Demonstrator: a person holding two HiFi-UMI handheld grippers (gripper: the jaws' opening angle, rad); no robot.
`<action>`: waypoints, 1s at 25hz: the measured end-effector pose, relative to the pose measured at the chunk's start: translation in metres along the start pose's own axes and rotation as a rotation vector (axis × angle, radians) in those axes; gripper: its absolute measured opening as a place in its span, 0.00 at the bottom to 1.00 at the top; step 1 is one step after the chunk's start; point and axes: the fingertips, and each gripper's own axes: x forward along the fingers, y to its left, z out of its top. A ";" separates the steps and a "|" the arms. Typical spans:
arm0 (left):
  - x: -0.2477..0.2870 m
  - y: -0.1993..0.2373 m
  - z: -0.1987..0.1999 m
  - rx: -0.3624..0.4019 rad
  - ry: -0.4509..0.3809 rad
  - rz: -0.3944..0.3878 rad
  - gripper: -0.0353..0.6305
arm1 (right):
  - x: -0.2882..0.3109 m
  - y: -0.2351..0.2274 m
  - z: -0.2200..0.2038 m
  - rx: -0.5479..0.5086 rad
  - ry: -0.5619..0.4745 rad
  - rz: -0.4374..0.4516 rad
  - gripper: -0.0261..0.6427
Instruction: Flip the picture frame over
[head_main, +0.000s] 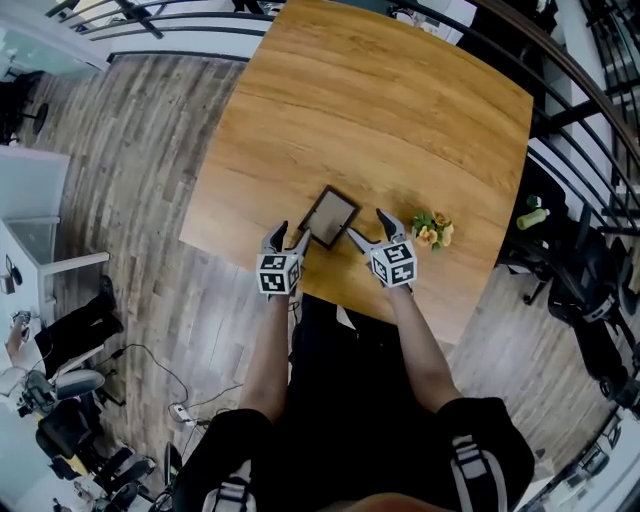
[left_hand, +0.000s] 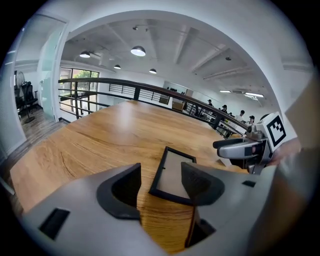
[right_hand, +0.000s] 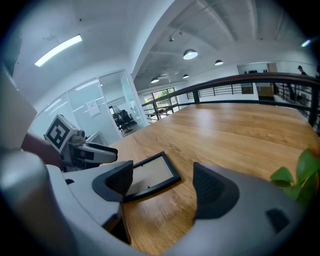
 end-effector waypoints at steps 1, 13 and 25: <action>0.003 0.002 -0.002 -0.005 0.008 -0.004 0.46 | 0.001 -0.002 -0.001 0.009 0.002 -0.004 0.60; 0.041 0.003 -0.016 0.037 0.110 -0.076 0.46 | 0.017 -0.015 -0.012 0.084 0.025 -0.047 0.60; 0.061 -0.002 -0.024 0.106 0.187 -0.138 0.46 | 0.016 -0.023 -0.017 0.139 0.026 -0.105 0.60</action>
